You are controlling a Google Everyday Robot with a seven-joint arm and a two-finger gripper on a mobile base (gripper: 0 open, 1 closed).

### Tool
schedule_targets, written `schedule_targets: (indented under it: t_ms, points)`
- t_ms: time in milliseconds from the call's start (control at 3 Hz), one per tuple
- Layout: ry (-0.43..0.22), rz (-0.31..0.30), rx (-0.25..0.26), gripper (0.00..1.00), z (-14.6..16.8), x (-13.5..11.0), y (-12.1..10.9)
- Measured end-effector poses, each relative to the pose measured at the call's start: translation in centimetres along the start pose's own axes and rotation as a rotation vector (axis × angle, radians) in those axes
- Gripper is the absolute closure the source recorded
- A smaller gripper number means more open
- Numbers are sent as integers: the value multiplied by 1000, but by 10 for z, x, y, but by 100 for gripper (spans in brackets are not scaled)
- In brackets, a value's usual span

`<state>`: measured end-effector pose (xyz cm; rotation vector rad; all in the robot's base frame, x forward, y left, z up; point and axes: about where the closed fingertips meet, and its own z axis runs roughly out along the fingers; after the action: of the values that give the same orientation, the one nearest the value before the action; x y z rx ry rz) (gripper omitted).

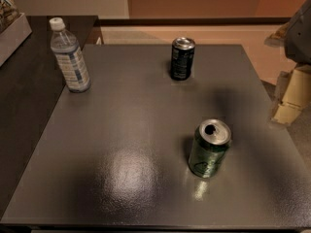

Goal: Move pepsi can near green can

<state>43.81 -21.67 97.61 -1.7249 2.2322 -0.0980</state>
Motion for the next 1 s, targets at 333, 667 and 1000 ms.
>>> schedule_targets:
  t_ms: [333, 667, 1000]
  points:
    - [0, 0, 0, 0, 0, 0, 0]
    - [-30, 16, -20, 0, 6, -3, -10]
    - [-93, 54, -25, 0, 19, -14, -35]
